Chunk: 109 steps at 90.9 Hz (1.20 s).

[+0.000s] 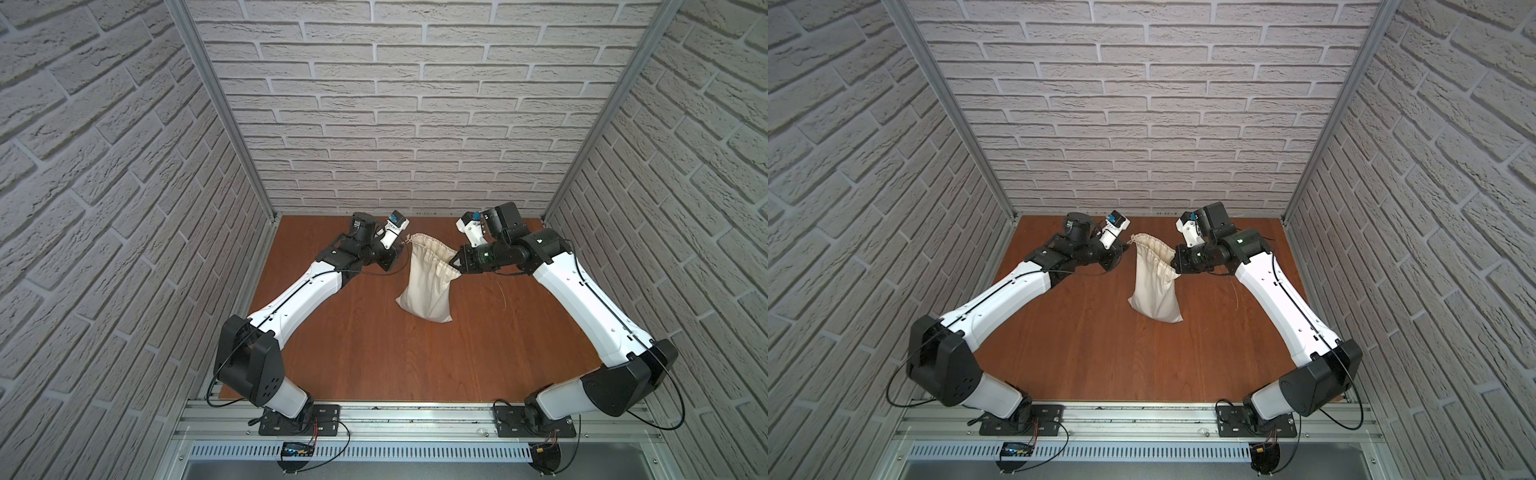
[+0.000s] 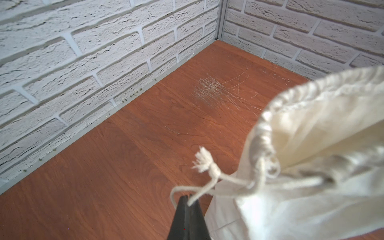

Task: Close the soil bag
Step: Frap the soil bag at the center of the board.

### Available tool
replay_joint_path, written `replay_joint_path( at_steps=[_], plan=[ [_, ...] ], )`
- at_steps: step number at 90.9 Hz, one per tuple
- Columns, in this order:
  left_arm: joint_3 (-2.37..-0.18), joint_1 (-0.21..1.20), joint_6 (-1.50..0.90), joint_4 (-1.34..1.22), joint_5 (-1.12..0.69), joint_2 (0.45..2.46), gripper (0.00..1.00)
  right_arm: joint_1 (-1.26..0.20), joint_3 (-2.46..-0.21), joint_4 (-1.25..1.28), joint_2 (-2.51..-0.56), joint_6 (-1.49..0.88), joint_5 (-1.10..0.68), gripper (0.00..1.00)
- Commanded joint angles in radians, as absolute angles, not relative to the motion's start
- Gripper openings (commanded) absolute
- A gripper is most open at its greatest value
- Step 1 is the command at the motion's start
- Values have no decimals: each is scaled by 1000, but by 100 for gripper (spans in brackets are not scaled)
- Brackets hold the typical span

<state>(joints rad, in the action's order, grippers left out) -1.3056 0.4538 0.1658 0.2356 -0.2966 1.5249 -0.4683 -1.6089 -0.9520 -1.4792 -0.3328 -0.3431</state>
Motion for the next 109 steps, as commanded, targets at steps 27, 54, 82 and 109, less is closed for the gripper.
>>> replay_joint_path(
  at_steps=[27,54,82,109],
  plan=[
    [-1329,418,54,276,-186,1382,0,-477,-1648,-921,-1441,-323,-335,3],
    [-1393,413,50,415,-267,1324,0,-476,-1666,-944,-1462,-315,-235,3],
    [-1633,430,-8,706,-359,1418,0,-477,-1666,-887,-1454,-281,-279,9],
    [-1752,416,-101,855,-419,1505,0,-477,-1640,-833,-1450,-232,-351,28]
  ],
)
